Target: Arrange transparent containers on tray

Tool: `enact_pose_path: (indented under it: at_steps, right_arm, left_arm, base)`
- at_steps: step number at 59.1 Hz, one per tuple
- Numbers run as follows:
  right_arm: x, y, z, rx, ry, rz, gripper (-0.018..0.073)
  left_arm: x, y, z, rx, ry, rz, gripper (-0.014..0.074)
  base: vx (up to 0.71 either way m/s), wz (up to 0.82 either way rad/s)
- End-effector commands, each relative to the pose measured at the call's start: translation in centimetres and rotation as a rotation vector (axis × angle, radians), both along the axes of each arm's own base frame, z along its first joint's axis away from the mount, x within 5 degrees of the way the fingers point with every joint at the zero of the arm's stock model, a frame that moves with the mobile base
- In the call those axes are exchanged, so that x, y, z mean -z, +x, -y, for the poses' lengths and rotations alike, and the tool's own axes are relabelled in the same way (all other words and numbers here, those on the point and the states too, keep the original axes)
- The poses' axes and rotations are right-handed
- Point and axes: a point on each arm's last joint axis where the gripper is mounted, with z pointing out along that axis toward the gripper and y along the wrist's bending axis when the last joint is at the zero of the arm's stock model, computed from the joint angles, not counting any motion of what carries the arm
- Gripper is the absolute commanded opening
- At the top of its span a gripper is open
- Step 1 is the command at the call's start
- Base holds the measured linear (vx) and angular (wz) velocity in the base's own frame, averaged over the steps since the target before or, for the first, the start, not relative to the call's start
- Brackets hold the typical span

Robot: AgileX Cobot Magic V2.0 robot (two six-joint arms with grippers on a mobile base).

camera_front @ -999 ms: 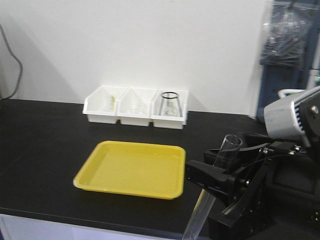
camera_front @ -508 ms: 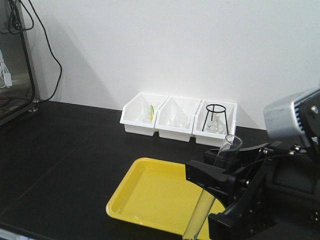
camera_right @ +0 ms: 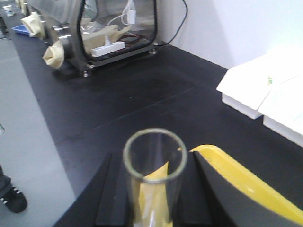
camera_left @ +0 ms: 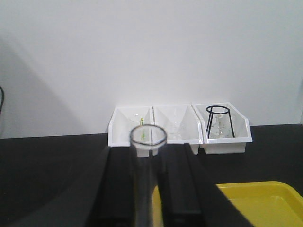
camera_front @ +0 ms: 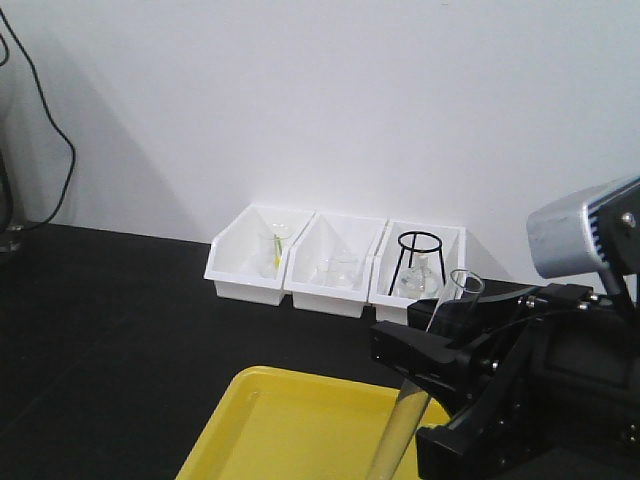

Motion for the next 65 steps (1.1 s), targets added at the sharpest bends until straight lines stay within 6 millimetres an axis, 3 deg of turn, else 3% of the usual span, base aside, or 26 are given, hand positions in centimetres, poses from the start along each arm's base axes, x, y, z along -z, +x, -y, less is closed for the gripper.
enact_pose_path:
  at_steps: [1, 65]
  right_arm:
    - [-2.39, -0.22, 0.44, 0.013, 0.087, 0.108, 0.0054]
    - [-2.39, -0.22, 0.44, 0.013, 0.087, 0.108, 0.0054]
  left_arm:
    - [-2.01, -0.32, 0.12, 0.022, -0.040, 0.112, 0.0062]
    - [-2.00, -0.29, 0.13, 0.022, -0.040, 0.111, 0.0062]
  base:
    - [0.21, -0.22]
    - [0.09, -0.19]
